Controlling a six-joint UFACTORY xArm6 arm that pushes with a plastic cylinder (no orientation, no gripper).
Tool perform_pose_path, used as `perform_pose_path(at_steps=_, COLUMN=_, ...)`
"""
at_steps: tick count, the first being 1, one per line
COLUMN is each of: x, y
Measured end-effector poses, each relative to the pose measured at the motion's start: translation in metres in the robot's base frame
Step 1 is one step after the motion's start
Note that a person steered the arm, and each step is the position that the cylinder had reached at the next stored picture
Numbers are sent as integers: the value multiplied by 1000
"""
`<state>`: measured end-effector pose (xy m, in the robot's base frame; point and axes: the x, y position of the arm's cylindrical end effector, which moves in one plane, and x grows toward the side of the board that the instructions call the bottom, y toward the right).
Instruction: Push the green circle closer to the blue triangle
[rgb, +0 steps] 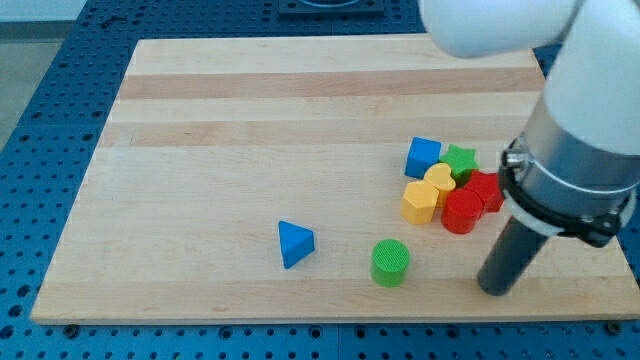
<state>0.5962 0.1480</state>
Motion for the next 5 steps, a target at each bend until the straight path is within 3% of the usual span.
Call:
perform_pose_path(at_steps=2, x=-1, y=-70)
perform_pose_path(at_steps=5, x=-48, y=-136)
